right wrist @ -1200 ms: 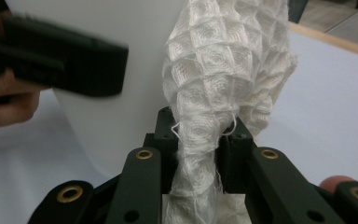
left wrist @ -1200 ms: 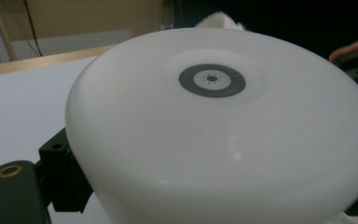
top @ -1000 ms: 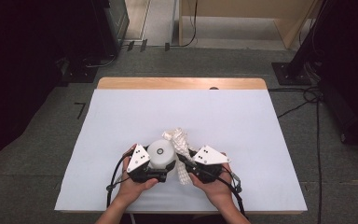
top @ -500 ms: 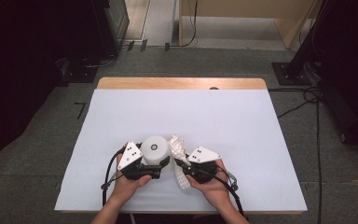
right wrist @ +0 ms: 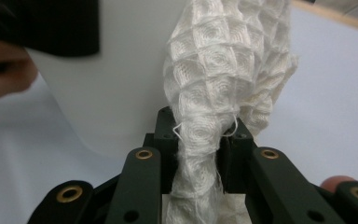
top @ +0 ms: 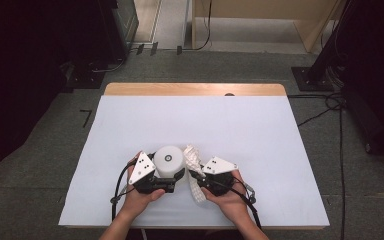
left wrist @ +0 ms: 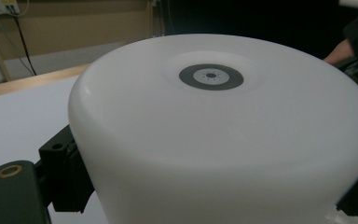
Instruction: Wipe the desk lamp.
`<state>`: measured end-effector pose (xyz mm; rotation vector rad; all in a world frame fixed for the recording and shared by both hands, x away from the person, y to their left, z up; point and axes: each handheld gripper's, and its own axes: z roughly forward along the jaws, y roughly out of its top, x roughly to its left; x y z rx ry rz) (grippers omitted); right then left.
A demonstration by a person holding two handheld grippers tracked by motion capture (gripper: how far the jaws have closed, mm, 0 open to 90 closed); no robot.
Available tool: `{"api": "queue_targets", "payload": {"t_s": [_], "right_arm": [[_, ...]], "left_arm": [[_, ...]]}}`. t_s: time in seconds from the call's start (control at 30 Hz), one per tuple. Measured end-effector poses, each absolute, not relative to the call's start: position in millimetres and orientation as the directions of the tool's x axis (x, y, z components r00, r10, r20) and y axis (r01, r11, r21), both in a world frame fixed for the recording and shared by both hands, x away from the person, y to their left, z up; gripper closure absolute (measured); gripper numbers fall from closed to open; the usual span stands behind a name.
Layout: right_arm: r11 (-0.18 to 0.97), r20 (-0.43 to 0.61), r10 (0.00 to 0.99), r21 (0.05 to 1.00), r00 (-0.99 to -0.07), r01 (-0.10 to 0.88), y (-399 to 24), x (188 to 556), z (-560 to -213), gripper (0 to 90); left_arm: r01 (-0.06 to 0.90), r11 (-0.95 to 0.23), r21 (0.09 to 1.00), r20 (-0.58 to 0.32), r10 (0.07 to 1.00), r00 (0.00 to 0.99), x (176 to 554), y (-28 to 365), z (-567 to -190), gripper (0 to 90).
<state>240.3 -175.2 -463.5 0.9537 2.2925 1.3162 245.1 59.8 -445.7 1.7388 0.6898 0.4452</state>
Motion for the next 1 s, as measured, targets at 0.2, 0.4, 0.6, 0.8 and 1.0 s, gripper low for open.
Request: {"api": "queue_targets", "payload": {"t_s": [0.2, 0.4, 0.6, 0.8, 1.0], "right_arm": [[0.322, 0.061, 0.692, 0.866, -0.719, 0.384, -181, 241, -457, 72.5], [0.275, 0.053, 0.723, 0.892, -0.688, 0.358, -190, 240, -448, 72.5], [0.274, 0.053, 0.731, 0.89, -0.68, 0.364, -192, 241, -450, 72.5], [0.272, 0.06, 0.735, 0.886, -0.675, 0.375, -195, 243, -453, 72.4], [0.257, 0.077, 0.747, 0.883, -0.66, 0.393, -198, 246, -453, 72.4]], "left_arm": [[0.229, -0.17, 0.959, -0.057, 0.672, 0.738, 248, 58, -451, 8.6], [0.217, -0.24, 0.946, 0.017, 0.707, 0.707, 252, 54, -464, 8.6], [0.243, -0.268, 0.932, 0.025, 0.718, 0.696, 255, 54, -470, 8.5], [0.266, -0.236, 0.935, 0.03, 0.798, 0.603, 250, 49, -466, 1.6], [0.347, -0.235, 0.908, 0.044, 0.877, 0.479, 244, 31, -469, 3.6]]}}
